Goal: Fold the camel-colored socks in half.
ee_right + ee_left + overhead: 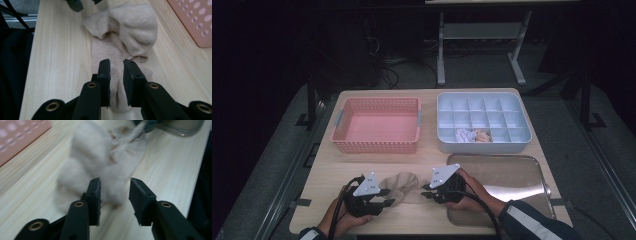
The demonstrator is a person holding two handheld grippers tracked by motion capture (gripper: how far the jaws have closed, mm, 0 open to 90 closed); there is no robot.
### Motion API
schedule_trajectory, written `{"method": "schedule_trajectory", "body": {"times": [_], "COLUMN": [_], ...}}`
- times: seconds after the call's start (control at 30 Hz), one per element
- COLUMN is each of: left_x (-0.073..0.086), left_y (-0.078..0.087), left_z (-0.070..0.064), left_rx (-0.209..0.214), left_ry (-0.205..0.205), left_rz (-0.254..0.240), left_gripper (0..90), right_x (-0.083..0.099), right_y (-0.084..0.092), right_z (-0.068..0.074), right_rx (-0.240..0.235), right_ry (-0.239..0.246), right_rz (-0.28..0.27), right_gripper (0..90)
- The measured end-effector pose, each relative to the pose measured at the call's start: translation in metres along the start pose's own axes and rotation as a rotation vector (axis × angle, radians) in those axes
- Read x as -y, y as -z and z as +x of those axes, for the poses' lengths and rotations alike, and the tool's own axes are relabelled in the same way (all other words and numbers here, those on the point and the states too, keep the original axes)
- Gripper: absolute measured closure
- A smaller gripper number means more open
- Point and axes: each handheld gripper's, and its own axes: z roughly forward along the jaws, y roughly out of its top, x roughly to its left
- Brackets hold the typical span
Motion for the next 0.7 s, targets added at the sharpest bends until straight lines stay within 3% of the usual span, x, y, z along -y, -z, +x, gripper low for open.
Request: {"method": "schedule_trajectory", "body": {"times": [0.1, 0.13, 0.2, 0.33, 0.47, 0.57, 0.7], "left_x": [-0.005, -0.005, -0.005, -0.004, -0.002, -0.002, -0.003], "left_y": [-0.016, -0.022, -0.029, -0.033, -0.032, -0.027, -0.022], "left_z": [0.001, 0.001, 0.001, 0.002, 0.002, 0.003, 0.004], "left_rx": [-0.021, -0.025, -0.027, -0.052, -0.077, -0.087, -0.069], "left_ry": [0.008, 0.009, -0.004, 0.010, -0.012, -0.024, -0.027], "left_rz": [0.044, 0.057, 0.078, 0.073, 0.077, 0.057, 0.034], "left_gripper": [57.8, 56.8, 57.8, 58.9, 69.4, 85.3, 87.8], "right_x": [0.004, 0.004, 0.007, 0.010, 0.011, 0.012, 0.013], "right_y": [-0.004, -0.005, -0.008, -0.008, -0.011, -0.015, -0.016], "right_z": [-0.003, -0.002, -0.005, -0.008, -0.007, -0.006, -0.007], "right_rx": [-0.006, 0.001, 0.007, 0.008, 0.007, 0.001, -0.003], "right_ry": [-0.021, -0.051, -0.030, -0.058, -0.059, -0.046, -0.053], "right_rz": [0.025, 0.035, 0.051, 0.061, 0.069, 0.083, 0.085], "right_gripper": [72.3, 72.1, 71.1, 69.5, 67.1, 67.1, 67.2]}}
